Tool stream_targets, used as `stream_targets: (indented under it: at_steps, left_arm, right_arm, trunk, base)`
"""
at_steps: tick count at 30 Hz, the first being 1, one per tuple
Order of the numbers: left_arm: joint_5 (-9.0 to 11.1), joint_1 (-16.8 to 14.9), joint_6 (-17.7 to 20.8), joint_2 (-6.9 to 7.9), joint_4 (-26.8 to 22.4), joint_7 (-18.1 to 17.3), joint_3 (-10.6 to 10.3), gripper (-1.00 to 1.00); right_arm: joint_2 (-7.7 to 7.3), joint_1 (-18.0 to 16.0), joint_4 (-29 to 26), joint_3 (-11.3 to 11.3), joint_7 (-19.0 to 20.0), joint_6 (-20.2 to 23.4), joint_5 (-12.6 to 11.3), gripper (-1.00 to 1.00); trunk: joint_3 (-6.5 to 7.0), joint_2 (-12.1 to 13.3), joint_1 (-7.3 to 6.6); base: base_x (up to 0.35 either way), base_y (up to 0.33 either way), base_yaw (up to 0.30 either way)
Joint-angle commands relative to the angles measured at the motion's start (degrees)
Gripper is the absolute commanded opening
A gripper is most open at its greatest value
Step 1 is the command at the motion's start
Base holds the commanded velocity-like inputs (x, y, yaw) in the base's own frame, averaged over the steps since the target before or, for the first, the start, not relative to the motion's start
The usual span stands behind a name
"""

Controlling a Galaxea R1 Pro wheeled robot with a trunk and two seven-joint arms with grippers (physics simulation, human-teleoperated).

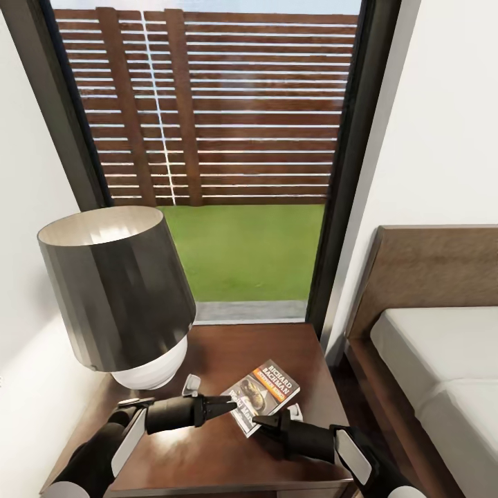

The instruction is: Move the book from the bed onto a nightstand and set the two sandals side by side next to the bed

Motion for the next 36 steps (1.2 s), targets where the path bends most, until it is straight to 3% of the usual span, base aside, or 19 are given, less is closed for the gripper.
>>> stream_targets:
  at_steps: [1,13,20,36]
  left_arm:
    - [0.51,-0.04,0.59,0.07,0.00,0.05,-0.21,1.00]
    - [0.51,-0.03,0.59,0.07,0.00,0.05,-0.21,1.00]
    - [0.51,-0.02,0.59,0.04,0.00,0.05,-0.29,1.00]
    - [0.51,-0.04,0.59,0.06,0.00,0.05,-0.29,1.00]
  right_arm:
    - [-0.05,-0.04,-0.01,0.25,0.07,0.17,-0.23,-1.00]
    - [1.37,-0.04,-2.20,0.26,-4.03,0.20,-0.11,-1.00]
    - [1.40,-0.04,-3.43,0.26,-4.34,0.28,-0.13,-1.00]
    - [1.44,-0.04,-3.46,0.25,-4.36,0.33,-0.13,-1.00]
  trunk:
    - [-0.05,-0.02,-0.01]
    - [-0.05,-0.02,-0.01]
    - [0.83,0.03,-0.12]
    - [1.28,0.06,-0.17]
  base:
    - [0.000,0.000,0.000]
    - [0.000,0.000,0.000]
    - [0.000,0.000,0.000]
    - [0.000,0.000,0.000]
